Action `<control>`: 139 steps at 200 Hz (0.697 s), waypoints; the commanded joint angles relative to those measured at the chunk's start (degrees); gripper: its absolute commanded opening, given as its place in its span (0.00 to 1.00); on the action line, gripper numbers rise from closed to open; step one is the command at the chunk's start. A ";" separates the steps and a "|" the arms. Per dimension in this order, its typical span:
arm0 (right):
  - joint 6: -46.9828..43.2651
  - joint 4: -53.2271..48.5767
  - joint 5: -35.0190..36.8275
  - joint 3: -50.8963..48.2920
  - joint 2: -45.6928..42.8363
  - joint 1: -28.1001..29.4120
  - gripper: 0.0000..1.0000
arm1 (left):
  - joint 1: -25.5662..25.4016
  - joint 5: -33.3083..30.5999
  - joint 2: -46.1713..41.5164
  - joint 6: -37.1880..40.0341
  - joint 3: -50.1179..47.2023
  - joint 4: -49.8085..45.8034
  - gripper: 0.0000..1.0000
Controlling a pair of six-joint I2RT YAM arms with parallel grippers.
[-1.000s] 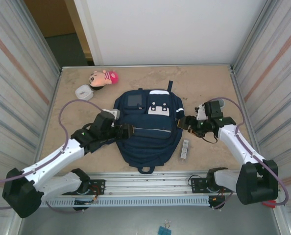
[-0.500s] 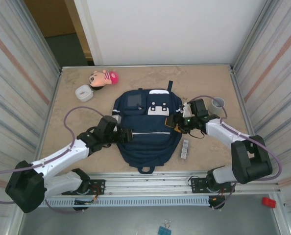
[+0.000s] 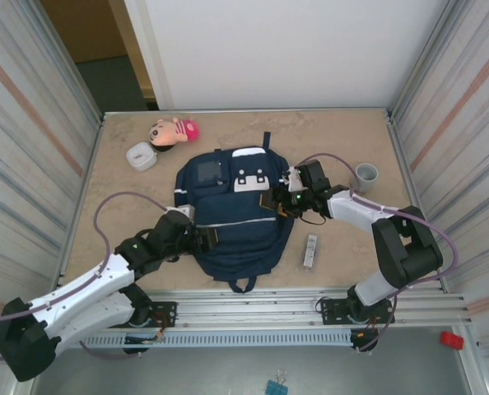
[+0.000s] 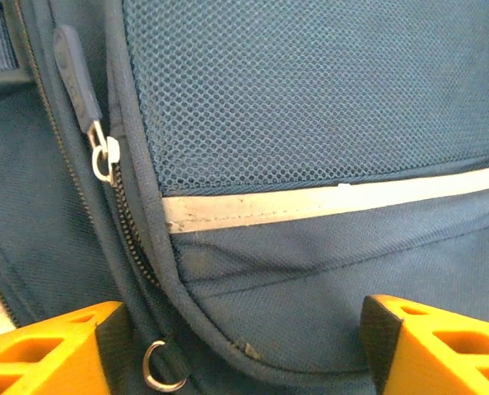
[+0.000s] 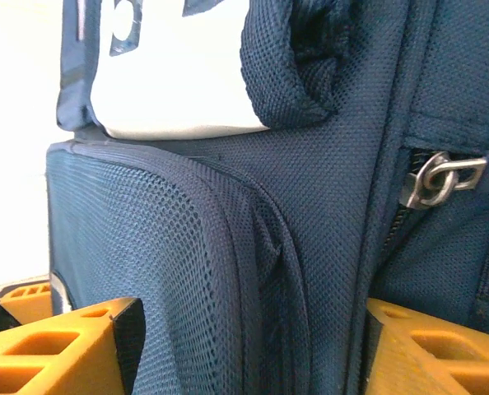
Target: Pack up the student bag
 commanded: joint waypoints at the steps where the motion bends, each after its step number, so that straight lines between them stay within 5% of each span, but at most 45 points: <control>1: -1.86 -1.49 1.49 2.87 -2.43 -0.05 0.68 | -0.48 -3.83 -2.41 2.30 3.02 -5.16 0.80; 68: -7.78 -20.67 8.13 1.93 -17.92 -7.34 0.70 | -0.44 -8.82 -5.45 20.79 10.92 -6.14 0.88; 139: -11.40 -38.56 15.78 -3.16 -30.21 -14.06 0.72 | -0.44 -2.07 1.79 33.87 17.18 -5.40 0.90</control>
